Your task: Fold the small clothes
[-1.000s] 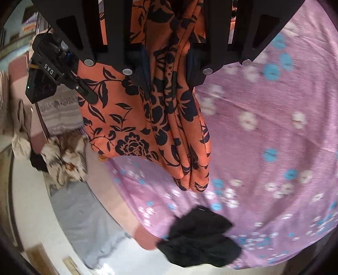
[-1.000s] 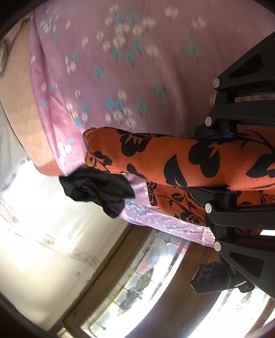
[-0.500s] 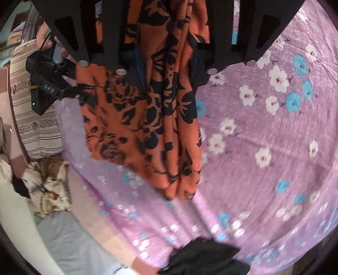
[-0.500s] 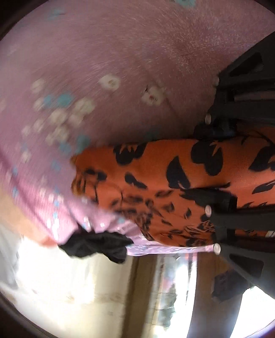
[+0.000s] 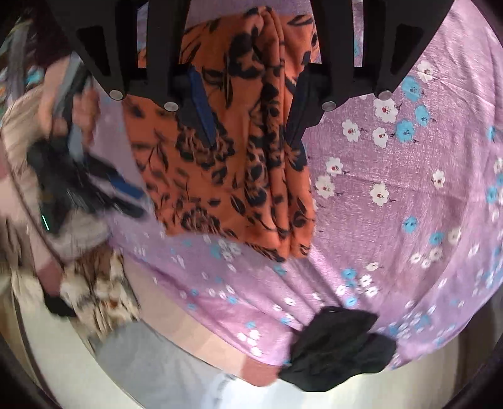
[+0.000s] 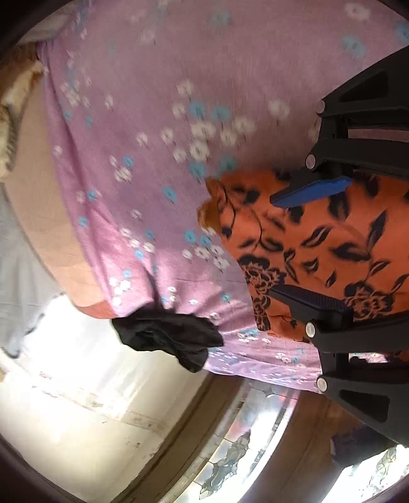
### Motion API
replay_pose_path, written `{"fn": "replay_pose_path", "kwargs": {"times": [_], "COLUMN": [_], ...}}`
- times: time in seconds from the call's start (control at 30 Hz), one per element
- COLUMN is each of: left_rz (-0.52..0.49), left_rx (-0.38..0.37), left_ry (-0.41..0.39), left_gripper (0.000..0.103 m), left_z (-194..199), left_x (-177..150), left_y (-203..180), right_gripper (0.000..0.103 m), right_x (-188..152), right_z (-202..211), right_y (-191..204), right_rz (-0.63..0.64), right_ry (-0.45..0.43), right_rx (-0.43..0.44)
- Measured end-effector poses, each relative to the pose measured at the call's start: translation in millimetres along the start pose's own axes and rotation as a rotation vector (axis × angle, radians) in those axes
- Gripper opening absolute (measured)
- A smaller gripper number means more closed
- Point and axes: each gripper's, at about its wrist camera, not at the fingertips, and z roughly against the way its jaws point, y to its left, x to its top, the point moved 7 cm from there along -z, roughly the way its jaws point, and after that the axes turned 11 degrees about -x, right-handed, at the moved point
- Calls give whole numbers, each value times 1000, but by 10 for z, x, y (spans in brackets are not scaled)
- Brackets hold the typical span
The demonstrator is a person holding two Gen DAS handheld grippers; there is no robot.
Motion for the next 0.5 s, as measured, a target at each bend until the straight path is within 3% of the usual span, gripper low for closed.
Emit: {"fn": "replay_pose_path", "kwargs": {"times": [0.1,0.2,0.33,0.5], "left_rz": [-88,-63,-56,-105], "left_rx": [129,169,160,166], "left_ry": [96,158,157,130], "left_gripper": [49,71,73,73], "left_z": [-159,-300,-258,-208], "left_x": [-183,-326,-310,-232], "left_y": [63,242,307,184], "right_gripper": [39,34,35,36], "right_x": [22,26,106,-41], "right_z": [-458,-816,-779,-464], "right_y": [31,-97,-100,45], "right_rz": [-17,-42,-84,-34], "right_ry": [67,108,111,89], "right_rx": [-38,-83,-53,-18]}}
